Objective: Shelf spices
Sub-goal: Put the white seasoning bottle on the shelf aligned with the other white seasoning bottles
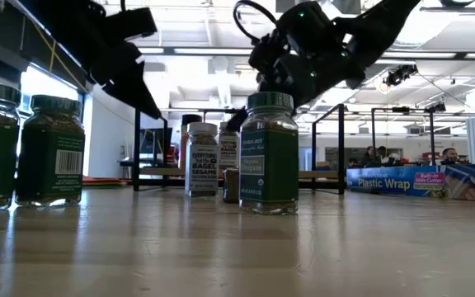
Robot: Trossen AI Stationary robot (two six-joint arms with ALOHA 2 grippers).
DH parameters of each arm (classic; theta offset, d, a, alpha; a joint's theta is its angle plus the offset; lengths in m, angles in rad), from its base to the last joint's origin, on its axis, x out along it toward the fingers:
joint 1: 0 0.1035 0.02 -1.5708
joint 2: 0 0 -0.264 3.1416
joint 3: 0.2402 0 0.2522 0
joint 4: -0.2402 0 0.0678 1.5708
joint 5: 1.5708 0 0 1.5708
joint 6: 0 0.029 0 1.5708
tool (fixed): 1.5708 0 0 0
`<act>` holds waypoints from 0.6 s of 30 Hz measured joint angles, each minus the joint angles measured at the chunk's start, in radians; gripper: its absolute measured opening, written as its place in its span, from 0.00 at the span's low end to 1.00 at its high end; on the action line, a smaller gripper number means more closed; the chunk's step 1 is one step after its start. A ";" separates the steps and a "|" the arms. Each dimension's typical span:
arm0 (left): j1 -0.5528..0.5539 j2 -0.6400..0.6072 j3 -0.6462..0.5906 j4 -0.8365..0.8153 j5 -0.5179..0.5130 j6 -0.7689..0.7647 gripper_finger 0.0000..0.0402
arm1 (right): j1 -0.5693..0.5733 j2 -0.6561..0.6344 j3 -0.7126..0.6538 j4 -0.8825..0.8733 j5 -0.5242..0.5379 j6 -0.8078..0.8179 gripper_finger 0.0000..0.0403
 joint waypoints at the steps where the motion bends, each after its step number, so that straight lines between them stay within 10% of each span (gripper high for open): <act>1: 0.001 0.000 -0.015 0.032 0.001 -0.001 0.63 | -0.002 0.000 0.009 0.002 0.010 -0.019 0.28; 18: 0.074 0.003 -0.151 0.381 0.065 0.099 0.63 | -0.001 0.049 0.072 0.131 0.023 -0.096 0.77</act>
